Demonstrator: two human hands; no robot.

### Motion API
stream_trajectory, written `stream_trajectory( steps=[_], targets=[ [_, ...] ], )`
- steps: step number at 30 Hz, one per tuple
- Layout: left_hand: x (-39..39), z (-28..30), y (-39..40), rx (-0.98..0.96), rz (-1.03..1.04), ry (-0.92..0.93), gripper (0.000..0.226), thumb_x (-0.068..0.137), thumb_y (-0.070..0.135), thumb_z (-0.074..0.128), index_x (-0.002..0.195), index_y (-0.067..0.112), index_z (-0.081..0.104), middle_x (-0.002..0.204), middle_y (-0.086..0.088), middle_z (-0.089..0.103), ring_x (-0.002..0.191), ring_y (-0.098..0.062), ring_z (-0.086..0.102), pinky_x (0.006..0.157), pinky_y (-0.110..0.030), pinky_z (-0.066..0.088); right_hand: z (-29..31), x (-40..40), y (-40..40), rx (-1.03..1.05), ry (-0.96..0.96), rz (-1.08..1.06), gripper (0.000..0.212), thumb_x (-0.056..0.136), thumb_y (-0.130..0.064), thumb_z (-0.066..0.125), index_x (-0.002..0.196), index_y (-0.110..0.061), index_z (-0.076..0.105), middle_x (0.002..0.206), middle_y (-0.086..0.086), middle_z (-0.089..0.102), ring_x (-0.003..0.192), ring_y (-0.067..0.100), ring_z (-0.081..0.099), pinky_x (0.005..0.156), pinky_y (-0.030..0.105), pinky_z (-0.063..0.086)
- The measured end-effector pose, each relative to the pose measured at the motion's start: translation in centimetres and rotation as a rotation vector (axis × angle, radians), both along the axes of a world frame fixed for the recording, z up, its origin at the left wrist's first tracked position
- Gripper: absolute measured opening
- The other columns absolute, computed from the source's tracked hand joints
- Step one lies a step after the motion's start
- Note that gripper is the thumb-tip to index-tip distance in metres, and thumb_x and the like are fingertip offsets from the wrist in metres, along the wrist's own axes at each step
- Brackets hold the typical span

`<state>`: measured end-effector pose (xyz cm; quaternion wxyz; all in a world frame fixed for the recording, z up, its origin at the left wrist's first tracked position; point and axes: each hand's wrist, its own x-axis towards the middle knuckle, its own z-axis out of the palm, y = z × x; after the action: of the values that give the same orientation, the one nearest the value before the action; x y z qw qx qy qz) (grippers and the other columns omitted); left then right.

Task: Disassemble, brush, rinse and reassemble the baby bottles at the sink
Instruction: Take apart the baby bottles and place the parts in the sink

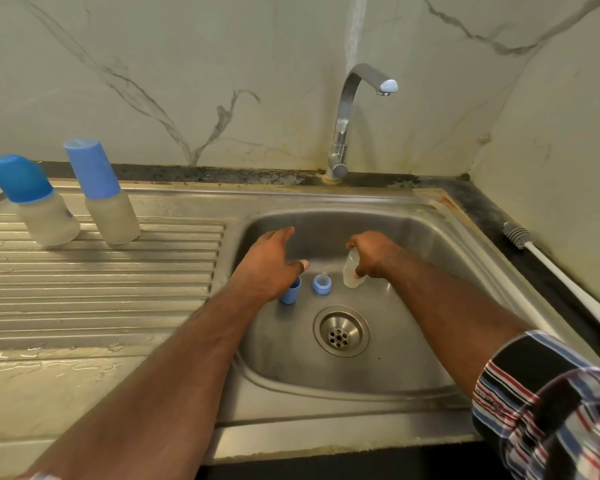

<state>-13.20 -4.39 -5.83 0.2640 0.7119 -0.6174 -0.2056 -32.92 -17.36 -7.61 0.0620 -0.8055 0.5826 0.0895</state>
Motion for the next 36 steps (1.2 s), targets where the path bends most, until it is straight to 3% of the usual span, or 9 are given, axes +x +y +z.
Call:
stream_trajectory(
  steps=[9, 16, 23, 29, 33, 36],
  targets=[
    [-0.1, 0.0, -0.1, -0.011, -0.006, -0.010, 0.079, 0.095, 0.035, 0.070, 0.160, 0.027, 0.027, 0.164, -0.001, 0.031, 0.148, -0.020, 0.034, 0.118, -0.035, 0.032, -0.8, 0.9, -0.5, 0.002, 0.016, 0.003, 0.077, 0.077, -0.022, 0.086, 0.145, -0.016, 0.049, 0.141, 0.010, 0.055, 0.126, 0.028, 0.055, 0.104, 0.036, 0.046],
    [0.1, -0.1, -0.2, -0.016, -0.005, -0.010, 0.079, 0.095, 0.035, 0.070, 0.161, 0.026, 0.026, 0.165, -0.002, 0.031, 0.148, -0.021, 0.034, 0.118, -0.035, 0.032, -0.2, 0.7, 0.0, 0.016, -0.019, -0.027, 0.093, 0.076, -0.027, 0.087, 0.153, -0.016, 0.036, 0.150, 0.010, 0.048, 0.134, 0.029, 0.048, 0.109, 0.038, 0.043],
    [-0.1, 0.4, 0.0, -0.036, -0.007, -0.035, 0.081, 0.096, 0.037, 0.068, 0.161, 0.023, 0.023, 0.166, -0.002, 0.028, 0.149, -0.020, 0.032, 0.119, -0.036, 0.031, 1.8, 1.3, 2.2, -0.109, -0.118, -0.051, 0.064, 0.087, -0.028, 0.074, 0.145, -0.018, 0.047, 0.143, 0.007, 0.053, 0.128, 0.026, 0.053, 0.105, 0.039, 0.047],
    [0.5, 3.6, 1.6, -0.242, 0.149, 0.011, 0.053, 0.097, 0.029, 0.064, 0.148, 0.023, 0.049, 0.138, -0.003, 0.059, 0.123, -0.022, 0.058, 0.107, -0.041, 0.048, 4.9, 5.6, 6.7, -0.138, -0.299, 0.040, 0.059, 0.086, -0.029, 0.073, 0.140, -0.024, 0.051, 0.136, 0.005, 0.059, 0.119, 0.023, 0.058, 0.099, 0.037, 0.049],
    [4.4, 5.2, 3.6, -0.336, 0.330, 0.198, 0.031, 0.093, 0.020, 0.064, 0.124, 0.021, 0.066, 0.113, 0.000, 0.070, 0.104, -0.020, 0.067, 0.093, -0.031, 0.051, 8.1, 10.7, 9.3, -0.154, -0.488, 0.130, 0.062, 0.087, -0.028, 0.070, 0.144, -0.021, 0.049, 0.143, 0.005, 0.055, 0.127, 0.024, 0.053, 0.099, 0.034, 0.044],
    [8.4, 5.1, 5.5, -0.384, 0.447, 0.252, 0.031, 0.091, 0.018, 0.066, 0.122, 0.017, 0.066, 0.113, 0.000, 0.069, 0.105, -0.020, 0.067, 0.090, -0.025, 0.046, 9.8, 15.4, 11.1, -0.142, -0.580, 0.222, 0.053, 0.086, -0.022, 0.068, 0.137, -0.017, 0.055, 0.131, 0.007, 0.063, 0.116, 0.025, 0.059, 0.086, 0.026, 0.041]
  ],
)
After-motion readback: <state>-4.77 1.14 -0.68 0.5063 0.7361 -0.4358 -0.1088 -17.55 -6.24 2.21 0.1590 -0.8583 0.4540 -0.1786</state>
